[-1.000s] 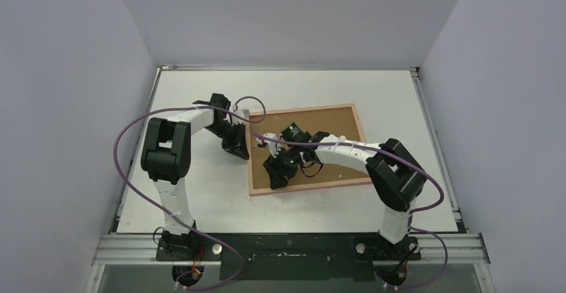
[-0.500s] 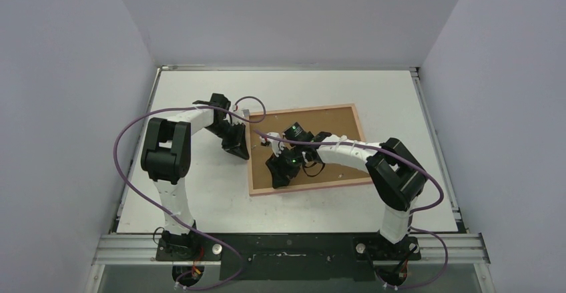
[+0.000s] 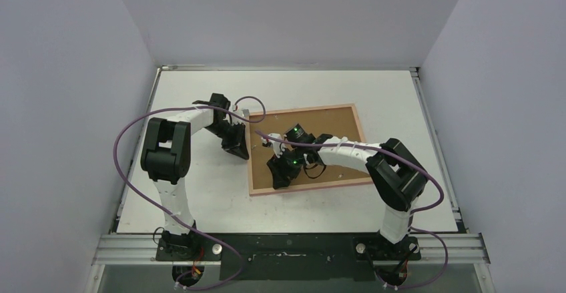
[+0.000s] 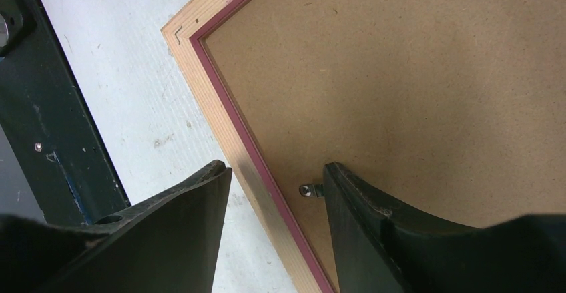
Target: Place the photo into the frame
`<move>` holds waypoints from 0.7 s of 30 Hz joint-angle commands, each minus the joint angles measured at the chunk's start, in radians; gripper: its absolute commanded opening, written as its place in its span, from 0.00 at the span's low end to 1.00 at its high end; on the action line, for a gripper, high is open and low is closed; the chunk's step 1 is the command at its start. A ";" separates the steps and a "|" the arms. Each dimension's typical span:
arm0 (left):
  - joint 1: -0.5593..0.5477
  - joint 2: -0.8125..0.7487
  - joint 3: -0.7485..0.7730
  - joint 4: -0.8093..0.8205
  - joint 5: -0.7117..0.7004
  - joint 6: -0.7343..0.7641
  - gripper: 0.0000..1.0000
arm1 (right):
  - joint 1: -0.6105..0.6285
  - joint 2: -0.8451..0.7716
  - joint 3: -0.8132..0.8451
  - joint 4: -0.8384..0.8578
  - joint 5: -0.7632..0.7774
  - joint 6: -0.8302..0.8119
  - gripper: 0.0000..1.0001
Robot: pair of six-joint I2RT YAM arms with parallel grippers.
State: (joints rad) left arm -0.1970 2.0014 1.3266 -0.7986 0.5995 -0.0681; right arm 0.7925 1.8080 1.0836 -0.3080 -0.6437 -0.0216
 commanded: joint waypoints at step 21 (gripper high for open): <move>0.019 0.015 0.028 0.076 -0.075 0.028 0.05 | 0.017 -0.116 -0.093 -0.012 0.014 0.042 0.51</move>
State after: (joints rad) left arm -0.1951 2.0014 1.3266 -0.7986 0.6003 -0.0685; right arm 0.7933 1.7390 1.0122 -0.3096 -0.6216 -0.0074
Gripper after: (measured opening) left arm 0.057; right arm 0.515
